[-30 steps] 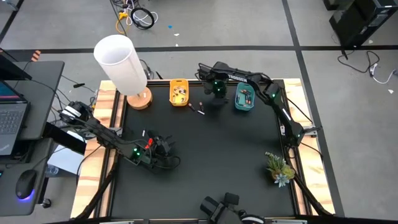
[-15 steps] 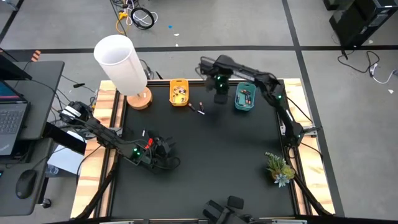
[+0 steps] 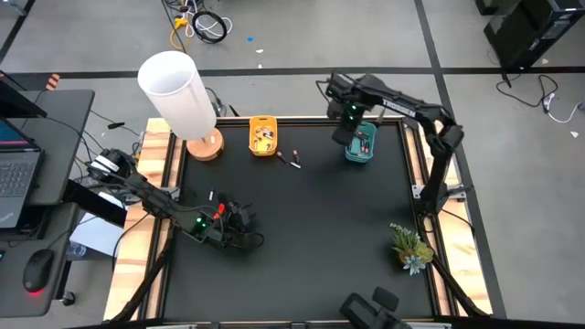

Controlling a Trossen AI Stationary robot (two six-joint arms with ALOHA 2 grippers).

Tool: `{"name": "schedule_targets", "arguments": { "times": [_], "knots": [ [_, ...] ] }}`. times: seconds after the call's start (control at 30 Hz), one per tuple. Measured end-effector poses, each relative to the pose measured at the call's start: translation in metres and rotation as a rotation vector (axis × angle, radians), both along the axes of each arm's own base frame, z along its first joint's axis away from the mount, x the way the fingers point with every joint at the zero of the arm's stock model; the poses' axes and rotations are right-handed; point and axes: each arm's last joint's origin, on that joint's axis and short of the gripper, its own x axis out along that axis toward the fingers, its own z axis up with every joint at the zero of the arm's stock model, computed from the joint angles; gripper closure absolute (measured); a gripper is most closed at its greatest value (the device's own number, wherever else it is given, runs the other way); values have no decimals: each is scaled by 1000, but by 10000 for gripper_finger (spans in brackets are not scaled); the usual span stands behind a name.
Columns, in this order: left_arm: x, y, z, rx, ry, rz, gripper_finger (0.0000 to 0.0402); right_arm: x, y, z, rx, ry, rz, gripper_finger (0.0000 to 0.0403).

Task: Sort batteries
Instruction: Put the black battery into the blue bin

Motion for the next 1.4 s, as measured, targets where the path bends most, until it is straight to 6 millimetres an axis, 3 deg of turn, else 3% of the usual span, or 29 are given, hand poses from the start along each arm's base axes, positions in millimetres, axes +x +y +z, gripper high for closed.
{"name": "schedule_targets", "arguments": {
  "times": [0.2, 0.37, 0.5, 0.67, 0.87, 1.13, 1.27, 1.4],
  "knots": [
    [0, 0, 0, -3, -7, 0, 254, -23, 8, -28, 17, 22, -76, 368],
    [2, -1, 2, -15, -31, -1, 254, -31, 11, -46, 26, 55, -108, 316],
    [3, -2, 2, -19, -37, -1, 254, -31, 11, -50, 19, 48, -115, 289],
    [3, -2, 2, -19, -37, -2, 254, -28, 9, -44, 4, 31, -109, 288],
    [3, -1, 2, -16, -37, -1, 254, -6, 13, -28, -95, -54, -67, 290],
    [3, -1, 3, 15, -35, 0, 254, 56, 49, -20, -235, -323, 179, 290],
    [3, -1, 3, 14, -37, 2, 254, 75, 61, -28, -216, -401, 215, 290],
    [3, -1, 3, 13, -42, 3, 254, 89, 61, -51, -164, -404, 171, 290]
  ]
}}
